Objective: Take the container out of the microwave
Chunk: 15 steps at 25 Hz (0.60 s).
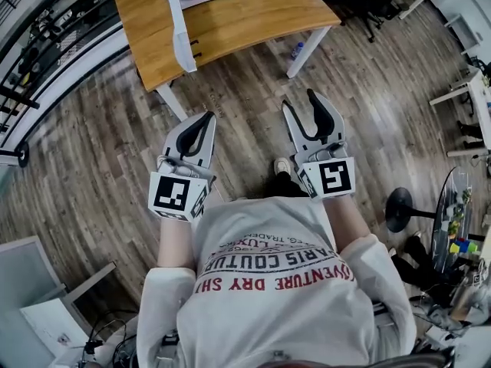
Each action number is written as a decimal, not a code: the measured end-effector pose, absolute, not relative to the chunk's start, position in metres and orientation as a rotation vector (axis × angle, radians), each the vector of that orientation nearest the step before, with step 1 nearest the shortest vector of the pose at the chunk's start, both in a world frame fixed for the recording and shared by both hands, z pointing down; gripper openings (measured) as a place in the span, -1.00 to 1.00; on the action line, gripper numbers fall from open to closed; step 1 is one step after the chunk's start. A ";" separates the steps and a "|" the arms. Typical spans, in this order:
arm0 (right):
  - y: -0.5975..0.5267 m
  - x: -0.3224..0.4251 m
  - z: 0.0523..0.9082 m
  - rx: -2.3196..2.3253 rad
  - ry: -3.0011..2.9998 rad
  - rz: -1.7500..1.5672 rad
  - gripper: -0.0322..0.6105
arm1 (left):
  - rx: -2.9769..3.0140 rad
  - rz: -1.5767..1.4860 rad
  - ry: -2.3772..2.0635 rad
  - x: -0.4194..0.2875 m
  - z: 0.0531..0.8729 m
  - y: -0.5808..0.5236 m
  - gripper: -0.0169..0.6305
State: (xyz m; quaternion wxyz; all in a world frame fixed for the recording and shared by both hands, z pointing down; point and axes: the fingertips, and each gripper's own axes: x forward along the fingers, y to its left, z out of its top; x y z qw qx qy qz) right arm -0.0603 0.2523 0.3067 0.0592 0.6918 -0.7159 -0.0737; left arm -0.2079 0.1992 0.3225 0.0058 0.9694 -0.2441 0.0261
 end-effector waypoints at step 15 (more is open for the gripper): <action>0.137 0.055 0.338 1.880 -2.379 -0.130 -0.24 | 2.905 0.173 -1.081 -0.112 0.348 0.123 -0.90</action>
